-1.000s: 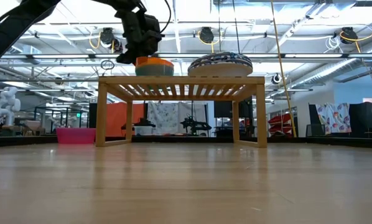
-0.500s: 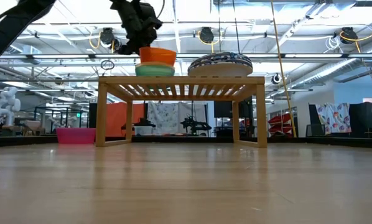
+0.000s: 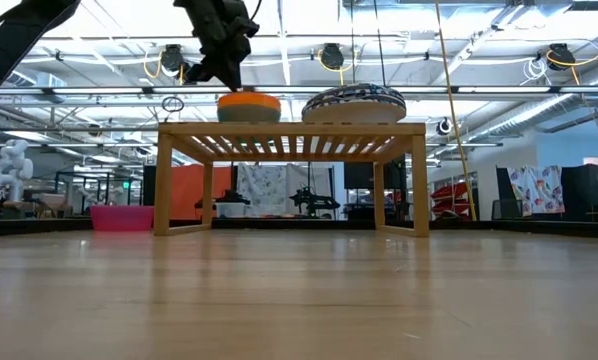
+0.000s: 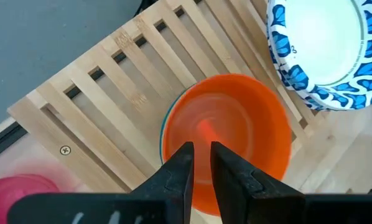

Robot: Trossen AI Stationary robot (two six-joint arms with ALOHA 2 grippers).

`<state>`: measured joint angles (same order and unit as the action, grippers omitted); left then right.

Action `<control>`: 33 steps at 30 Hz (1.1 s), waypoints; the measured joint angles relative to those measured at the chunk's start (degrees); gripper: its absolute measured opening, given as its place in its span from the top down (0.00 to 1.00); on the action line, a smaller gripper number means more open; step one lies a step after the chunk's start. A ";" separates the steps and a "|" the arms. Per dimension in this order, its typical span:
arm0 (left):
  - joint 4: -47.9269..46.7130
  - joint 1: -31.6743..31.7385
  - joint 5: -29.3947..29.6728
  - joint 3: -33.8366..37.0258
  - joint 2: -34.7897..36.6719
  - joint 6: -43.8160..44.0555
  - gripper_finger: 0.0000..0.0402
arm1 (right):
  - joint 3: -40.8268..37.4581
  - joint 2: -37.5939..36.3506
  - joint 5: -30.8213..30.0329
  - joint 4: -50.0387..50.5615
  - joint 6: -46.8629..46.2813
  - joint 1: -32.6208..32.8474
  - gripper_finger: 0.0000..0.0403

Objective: Place and stack bowls onto a shelf
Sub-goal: Stack the orange bowl on top of the yellow bowl on the shelf, then stack the pink bowl on top of the orange bowl on the shelf

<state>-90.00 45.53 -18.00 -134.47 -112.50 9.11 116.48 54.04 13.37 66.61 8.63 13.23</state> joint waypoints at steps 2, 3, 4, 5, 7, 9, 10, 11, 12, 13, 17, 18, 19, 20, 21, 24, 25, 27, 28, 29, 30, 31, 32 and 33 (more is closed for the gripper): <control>0.00 -0.23 0.02 0.00 0.03 0.11 0.86 | -0.01 0.00 0.00 0.01 0.01 -0.02 0.65; 0.00 -0.35 0.00 0.00 0.03 0.03 0.86 | 0.00 0.00 0.00 0.00 -0.01 0.00 0.65; 0.00 -0.49 0.01 0.00 0.03 -0.21 0.86 | 0.00 0.00 0.01 0.00 0.00 -0.01 0.65; 0.00 -0.62 0.00 0.00 0.03 -0.74 0.86 | -0.01 0.00 0.01 0.01 -0.01 0.00 0.65; 0.00 -0.60 0.02 0.00 0.03 -1.86 0.86 | 0.00 0.00 0.02 0.00 0.00 -0.01 0.65; 0.00 -0.60 0.11 0.00 0.04 -3.18 0.86 | -0.01 0.00 0.02 0.00 0.00 -0.01 0.65; 0.00 -0.52 0.48 0.01 0.30 -4.04 0.86 | -0.01 0.00 0.02 0.00 -0.01 0.00 0.65; 0.00 -0.41 1.57 0.02 0.68 -4.60 0.86 | -0.01 0.00 0.02 0.00 -0.01 0.00 0.65; -0.01 -0.40 3.26 0.02 1.25 -4.77 0.86 | -0.01 0.00 0.02 0.00 -0.01 0.00 0.65; -0.02 -0.40 5.36 0.02 2.06 -4.73 0.86 | 0.00 0.00 0.02 0.00 -0.04 0.00 0.65; -0.02 -0.16 15.22 0.00 5.18 1.53 0.86 | -0.01 0.00 0.05 0.00 -0.51 0.00 0.65; -0.02 -0.08 17.59 0.00 5.84 4.81 0.86 | 0.01 0.00 0.14 0.00 -0.49 -0.02 0.65; -0.02 -0.06 19.51 0.00 6.62 8.00 0.86 | 0.00 0.00 0.22 0.00 -0.47 -0.01 0.65; -0.02 -0.02 21.00 0.00 7.42 10.69 0.86 | 0.01 0.00 0.22 0.00 -0.47 -0.02 0.65; -0.02 -0.01 22.59 0.00 8.25 12.55 0.86 | -0.01 0.00 0.22 0.00 -0.47 0.00 0.65; -0.02 -0.03 28.33 0.00 10.17 16.97 0.86 | 0.00 0.00 0.24 0.00 -0.47 0.00 0.65; -0.02 -0.03 29.48 0.00 10.48 18.77 0.86 | -0.01 0.00 0.24 0.00 -0.47 -0.02 0.65; -0.02 0.22 30.34 0.00 10.62 22.89 0.86 | 0.00 0.00 0.24 0.00 -0.47 -0.01 0.65; -0.02 0.53 30.38 0.00 10.58 24.84 0.86 | -0.01 0.00 0.24 0.00 -0.47 -0.01 0.65; -0.02 0.96 30.37 0.00 10.54 26.31 0.86 | -0.01 0.00 0.24 0.00 -0.47 -0.01 0.65; -0.01 1.40 30.38 0.04 10.54 27.20 0.86 | -0.01 0.00 0.24 0.00 -0.47 -0.01 0.65; 0.09 1.89 30.51 0.40 10.59 27.50 0.86 | -0.01 0.00 0.24 0.00 -0.47 -0.01 0.65; 0.07 2.30 30.61 1.19 10.69 27.50 0.86 | 0.00 0.00 0.25 0.00 -0.47 -0.02 0.65; 0.00 2.75 31.02 2.24 10.72 27.45 0.86 | 0.00 0.00 0.26 0.00 -0.48 -0.02 0.65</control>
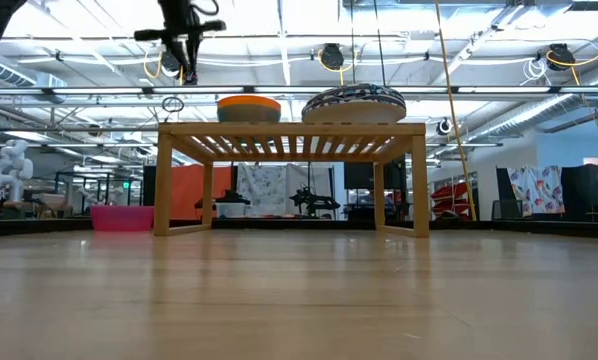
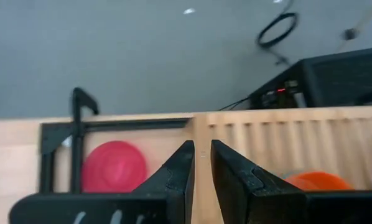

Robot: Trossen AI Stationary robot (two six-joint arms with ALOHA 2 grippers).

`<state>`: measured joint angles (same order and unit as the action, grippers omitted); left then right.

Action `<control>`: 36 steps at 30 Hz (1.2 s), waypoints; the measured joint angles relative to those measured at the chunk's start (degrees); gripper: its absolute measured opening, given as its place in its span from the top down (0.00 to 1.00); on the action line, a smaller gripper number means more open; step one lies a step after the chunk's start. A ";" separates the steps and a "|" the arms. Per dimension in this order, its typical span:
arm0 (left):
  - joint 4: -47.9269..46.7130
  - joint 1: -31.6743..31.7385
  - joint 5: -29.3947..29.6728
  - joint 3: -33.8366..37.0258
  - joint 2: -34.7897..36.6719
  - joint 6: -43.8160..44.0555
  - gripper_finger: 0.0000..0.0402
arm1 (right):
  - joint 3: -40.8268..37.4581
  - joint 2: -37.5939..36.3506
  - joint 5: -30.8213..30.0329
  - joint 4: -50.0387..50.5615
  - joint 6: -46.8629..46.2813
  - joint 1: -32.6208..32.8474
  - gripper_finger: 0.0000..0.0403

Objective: Place and stack bowls onto a shelf
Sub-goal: Stack the pink bowl on top of the orange bowl on the shelf

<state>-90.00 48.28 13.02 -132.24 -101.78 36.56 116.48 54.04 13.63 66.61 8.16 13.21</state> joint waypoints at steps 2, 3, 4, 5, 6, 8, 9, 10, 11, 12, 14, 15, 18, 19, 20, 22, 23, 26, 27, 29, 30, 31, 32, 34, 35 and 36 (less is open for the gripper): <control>0.01 1.11 0.63 2.75 -0.13 0.52 0.86 | -0.01 0.00 0.00 0.00 -0.72 0.00 0.65; -0.03 1.77 0.58 4.13 -0.24 1.25 0.86 | -0.01 0.00 0.02 0.00 -1.41 0.02 0.65; 0.00 2.45 0.57 5.49 -0.28 1.87 0.86 | 0.01 0.00 0.02 0.00 -1.99 0.02 0.65; -0.01 3.15 0.55 6.70 -0.26 2.14 0.86 | 0.00 0.01 0.02 0.00 -2.54 0.02 0.65; -0.02 3.86 0.59 7.84 -0.19 1.96 0.86 | 0.00 0.00 0.02 0.00 -2.93 0.01 0.65; -0.05 5.03 0.84 10.15 -0.13 0.24 0.86 | 0.00 0.00 0.02 0.00 -3.12 0.02 0.65; -0.02 5.60 1.18 11.32 -0.13 -0.12 0.86 | -0.01 0.02 0.02 0.00 -3.08 0.02 0.65; -0.04 6.04 1.23 12.49 -0.15 0.03 0.86 | 0.00 0.00 0.02 0.00 -3.05 0.02 0.65; -0.03 6.50 1.19 13.64 -0.15 0.69 0.86 | -0.01 0.00 0.02 0.00 -3.05 0.00 0.65; -0.01 6.97 1.05 14.66 -0.15 1.60 0.86 | -0.01 0.00 0.02 0.00 -3.05 0.01 0.65; -0.04 8.02 0.80 16.51 -0.15 2.93 0.86 | -0.01 0.00 0.02 0.00 -3.03 0.02 0.65; -0.01 8.48 0.59 17.38 -0.15 3.19 0.86 | -0.01 0.00 0.02 0.00 -3.03 0.01 0.65; -0.02 9.91 0.35 20.21 -0.13 3.08 0.86 | 0.01 0.00 0.02 -0.14 -3.01 0.00 0.65; 0.05 10.38 0.35 21.36 -0.13 3.09 0.86 | 0.01 0.00 0.00 -0.49 -3.03 0.02 0.65; 0.04 10.92 0.33 22.75 -0.13 3.60 0.86 | -0.01 0.02 0.00 -0.94 -3.03 0.02 0.65; -0.02 12.41 0.17 25.75 -0.13 4.56 0.86 | -0.01 0.02 0.01 -1.62 -3.01 0.02 0.65; -0.02 13.25 -0.29 27.05 -0.15 4.75 0.86 | 0.01 0.02 0.01 -2.07 -3.01 0.02 0.65; 0.42 15.69 -2.57 30.79 -0.15 6.76 0.86 | 0.01 0.02 0.00 -3.04 -2.99 0.02 0.65; 1.28 16.17 -3.38 32.17 -0.15 7.44 0.86 | -0.01 0.02 0.00 -3.12 -2.99 0.02 0.65; 2.76 16.90 -5.26 34.54 -0.15 7.76 0.86 | -0.01 0.02 0.00 -3.10 -2.99 0.02 0.65; 3.21 17.18 -5.85 35.51 -0.15 7.76 0.86 | 0.00 0.02 0.00 -3.10 -3.00 0.02 0.65; 3.82 17.35 -6.12 36.06 -0.15 7.76 0.86 | 0.00 0.02 0.00 -3.10 -2.99 0.02 0.65; 5.31 17.43 -6.12 36.43 -0.15 8.27 0.86 | 0.01 0.02 -0.02 -3.10 -2.99 0.02 0.65; 9.01 17.50 -6.33 37.40 -0.13 10.67 0.86 | 0.01 0.02 0.00 -3.10 -2.99 0.02 0.65; 10.63 17.56 -6.74 37.97 -0.13 11.91 0.86 | -0.01 0.02 -0.02 -3.10 -2.99 0.02 0.65; 12.15 17.81 -7.18 38.35 -0.14 12.98 0.86 | 0.01 0.02 0.00 -3.10 -2.99 0.02 0.65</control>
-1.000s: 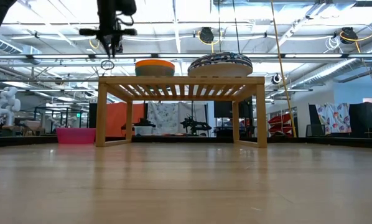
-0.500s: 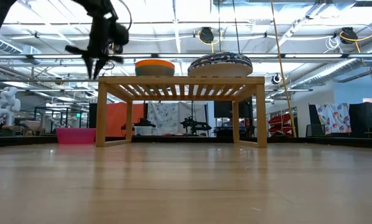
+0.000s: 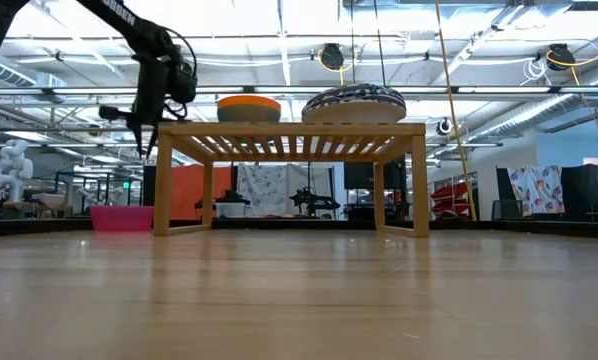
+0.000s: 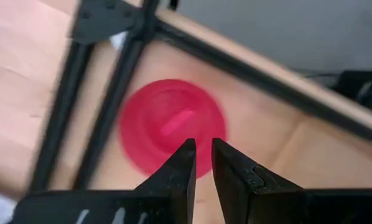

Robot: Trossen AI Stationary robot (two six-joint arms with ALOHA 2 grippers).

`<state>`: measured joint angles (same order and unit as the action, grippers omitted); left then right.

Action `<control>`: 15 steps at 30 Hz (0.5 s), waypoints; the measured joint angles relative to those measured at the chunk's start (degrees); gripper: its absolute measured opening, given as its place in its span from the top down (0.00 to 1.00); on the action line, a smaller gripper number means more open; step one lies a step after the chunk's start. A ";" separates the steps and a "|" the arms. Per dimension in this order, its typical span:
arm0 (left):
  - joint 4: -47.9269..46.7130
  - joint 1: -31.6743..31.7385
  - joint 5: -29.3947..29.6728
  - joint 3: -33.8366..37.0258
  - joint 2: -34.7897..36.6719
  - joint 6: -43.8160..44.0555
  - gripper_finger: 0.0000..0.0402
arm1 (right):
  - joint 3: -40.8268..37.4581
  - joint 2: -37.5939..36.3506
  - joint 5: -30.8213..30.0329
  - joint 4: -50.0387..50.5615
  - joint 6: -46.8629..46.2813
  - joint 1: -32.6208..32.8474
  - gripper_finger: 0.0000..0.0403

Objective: Place and stack bowls onto a shelf
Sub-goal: Stack the pink bowl on top of the orange bowl on the shelf

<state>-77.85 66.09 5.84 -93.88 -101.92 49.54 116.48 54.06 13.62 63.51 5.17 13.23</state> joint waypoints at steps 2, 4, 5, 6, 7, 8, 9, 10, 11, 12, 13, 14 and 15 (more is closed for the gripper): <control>2.09 0.34 -0.53 0.63 -0.01 1.83 0.86 | -0.01 0.00 0.00 0.00 0.00 0.00 0.65; 3.69 0.54 -0.36 1.87 0.01 2.61 0.86 | 0.00 0.00 0.00 0.00 0.00 0.00 0.65; 4.21 0.62 -0.24 2.51 -0.01 3.08 0.86 | -0.02 0.00 0.00 0.00 0.00 0.00 0.65; 4.69 0.67 -0.25 3.10 -0.01 3.73 0.86 | -0.02 0.00 0.00 0.00 0.00 0.00 0.65; 5.06 0.82 -0.30 3.71 -0.01 4.59 0.86 | -0.02 0.00 0.00 0.00 0.01 -0.01 0.65; 5.52 0.87 -0.37 4.46 -0.01 5.49 0.86 | 0.00 0.00 0.00 0.00 0.00 0.00 0.65; 6.13 0.94 -0.45 5.39 -0.01 6.22 0.86 | -0.01 0.00 0.00 0.00 0.02 0.00 0.65; 6.91 1.03 -0.49 6.39 -0.01 6.66 0.86 | -0.02 0.00 -0.01 0.00 0.00 0.00 0.65; 7.83 1.07 -0.84 7.33 -0.01 6.76 0.86 | 0.00 0.00 0.00 0.00 0.02 0.00 0.65; 8.61 1.14 -0.89 8.11 -0.01 6.76 0.86 | -0.01 0.00 0.00 0.00 0.01 0.00 0.65; 9.41 1.21 -0.90 8.89 -0.01 6.71 0.86 | -0.01 0.00 -0.01 0.00 0.01 0.00 0.65; 10.12 1.37 -1.09 9.67 -0.01 6.35 0.86 | 0.00 0.00 -0.02 0.00 0.02 0.00 0.65; 10.91 1.41 -1.22 10.49 -0.01 5.93 0.86 | 0.00 0.00 -0.02 0.00 0.02 0.00 0.65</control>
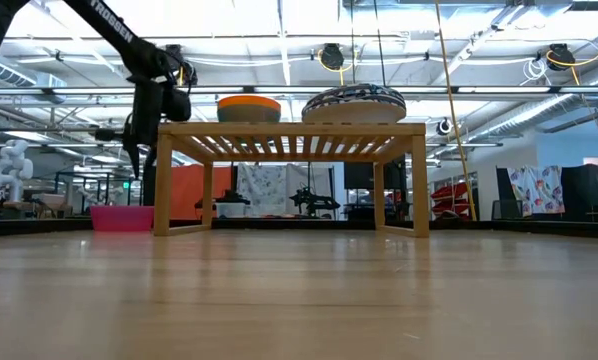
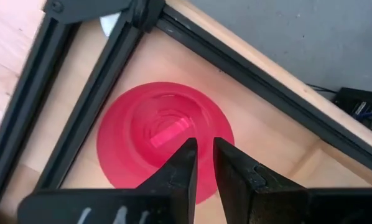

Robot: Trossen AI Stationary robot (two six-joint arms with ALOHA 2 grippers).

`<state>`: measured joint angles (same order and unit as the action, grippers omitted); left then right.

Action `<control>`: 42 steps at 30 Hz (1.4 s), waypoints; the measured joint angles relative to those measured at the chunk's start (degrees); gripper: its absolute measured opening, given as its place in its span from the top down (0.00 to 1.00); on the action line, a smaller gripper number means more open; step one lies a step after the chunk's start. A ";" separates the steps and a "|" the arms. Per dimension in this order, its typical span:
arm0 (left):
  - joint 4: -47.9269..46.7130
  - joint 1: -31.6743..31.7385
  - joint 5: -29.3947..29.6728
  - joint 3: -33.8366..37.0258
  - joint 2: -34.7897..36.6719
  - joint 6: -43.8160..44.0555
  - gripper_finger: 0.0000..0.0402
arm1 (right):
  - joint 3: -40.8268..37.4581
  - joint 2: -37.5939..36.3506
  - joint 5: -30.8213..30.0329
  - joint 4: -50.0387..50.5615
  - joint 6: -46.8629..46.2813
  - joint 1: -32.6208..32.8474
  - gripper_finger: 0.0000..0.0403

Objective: Place and stack bowls onto a shelf
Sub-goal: Stack the pink bowl on top of the orange bowl on the shelf

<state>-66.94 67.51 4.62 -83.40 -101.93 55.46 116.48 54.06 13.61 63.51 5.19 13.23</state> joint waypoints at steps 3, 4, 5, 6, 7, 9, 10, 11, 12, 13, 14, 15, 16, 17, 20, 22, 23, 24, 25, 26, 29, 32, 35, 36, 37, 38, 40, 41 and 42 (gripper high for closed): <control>2.35 0.10 -0.15 2.20 0.00 0.74 0.86 | -0.02 0.00 0.02 -0.03 0.00 0.00 0.65; 3.22 0.16 -0.17 2.79 0.00 1.02 0.86 | -0.01 0.00 0.00 -0.07 0.00 0.00 0.65; 4.06 0.27 -0.31 3.36 0.00 1.35 0.86 | -0.02 0.00 0.00 -0.11 0.00 0.00 0.65; 4.61 0.38 -0.64 3.77 0.00 1.81 0.86 | -0.01 0.00 0.00 -0.11 0.00 0.00 0.65; 5.42 0.46 -0.78 4.23 0.00 2.18 0.86 | -0.01 0.00 0.01 -0.11 0.00 0.00 0.65; 7.85 0.48 -1.02 4.96 0.00 2.35 0.86 | -0.01 0.00 0.00 -0.12 0.00 0.00 0.65; 8.68 0.50 -1.45 5.23 0.00 2.37 0.86 | -0.01 0.00 0.00 -0.16 0.00 0.00 0.65; 8.96 0.50 -1.64 5.42 0.00 2.48 0.86 | -0.01 0.00 0.00 -0.30 0.00 0.00 0.65; 9.19 0.59 -1.66 5.64 0.00 2.57 0.86 | -0.02 0.00 0.00 -0.44 0.00 0.00 0.65; 9.54 0.60 -1.68 5.86 0.00 2.98 0.86 | -0.02 0.00 0.00 -0.50 0.00 0.00 0.65; 9.81 0.57 -1.70 6.08 0.00 3.64 0.86 | 0.00 0.00 0.01 -0.52 0.00 0.00 0.65; 9.93 0.56 -1.72 6.34 0.00 4.43 0.86 | 0.01 0.00 0.01 -0.52 0.00 0.00 0.65; 10.06 0.42 -1.77 6.62 0.00 5.22 0.86 | 0.00 0.00 0.00 -0.52 0.00 0.00 0.65; 10.31 0.31 -1.77 6.91 0.00 5.91 0.86 | -0.02 0.00 0.00 -0.54 0.00 0.00 0.65; 10.75 0.09 -1.81 7.89 0.00 7.32 0.86 | 0.00 0.02 0.00 -0.55 0.00 0.00 0.65; 11.19 0.07 -1.85 8.38 0.00 8.14 0.86 | 0.00 0.00 0.00 -0.55 0.00 0.00 0.65; 11.50 0.07 -1.83 8.54 0.00 8.23 0.86 | -0.01 0.00 0.00 -0.55 0.00 0.00 0.65; 11.87 0.07 -1.83 8.67 0.00 8.34 0.86 | 0.00 0.00 0.00 -0.55 0.00 0.00 0.65; 12.15 0.07 -1.83 8.79 0.00 8.58 0.86 | -0.01 0.00 0.00 -0.56 0.00 0.00 0.65; 12.42 0.07 -1.83 8.96 0.00 8.93 0.86 | -0.01 0.00 0.00 -0.57 0.00 0.00 0.65; 14.22 0.07 -1.85 9.64 0.00 9.65 0.86 | 0.00 0.00 0.00 -0.81 0.00 0.00 0.65; 14.70 0.07 -2.05 10.23 0.00 9.79 0.86 | 0.00 0.00 0.00 -0.89 -0.01 0.00 0.65; 15.19 0.07 -2.05 10.91 -0.07 10.14 0.86 | -0.01 0.02 0.00 -1.20 0.00 0.00 0.65; 15.23 0.09 -2.05 11.22 -0.07 10.33 0.86 | 0.00 0.01 0.00 -1.18 0.00 0.00 0.65; 15.46 0.07 -2.05 11.59 -0.07 10.68 0.86 | 0.00 0.00 0.00 -1.18 0.00 0.00 0.65; 16.03 0.07 -2.07 11.95 -0.07 10.74 0.86 | -0.02 0.00 0.00 -1.18 0.00 0.00 0.65; 17.81 -0.01 -2.09 12.63 -0.07 10.78 0.86 | -0.02 0.00 0.00 -1.18 0.00 0.00 0.65; 18.34 -0.12 -2.07 12.76 -0.07 11.00 0.86 | 0.01 0.02 0.00 -1.18 0.01 0.00 0.65; 19.00 -0.15 -2.09 12.90 -0.07 11.10 0.86 | -0.01 0.01 0.00 -1.18 0.06 0.00 0.65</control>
<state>-47.93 67.35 2.52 -70.50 -102.00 66.57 116.47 54.08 13.61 62.33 5.25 13.23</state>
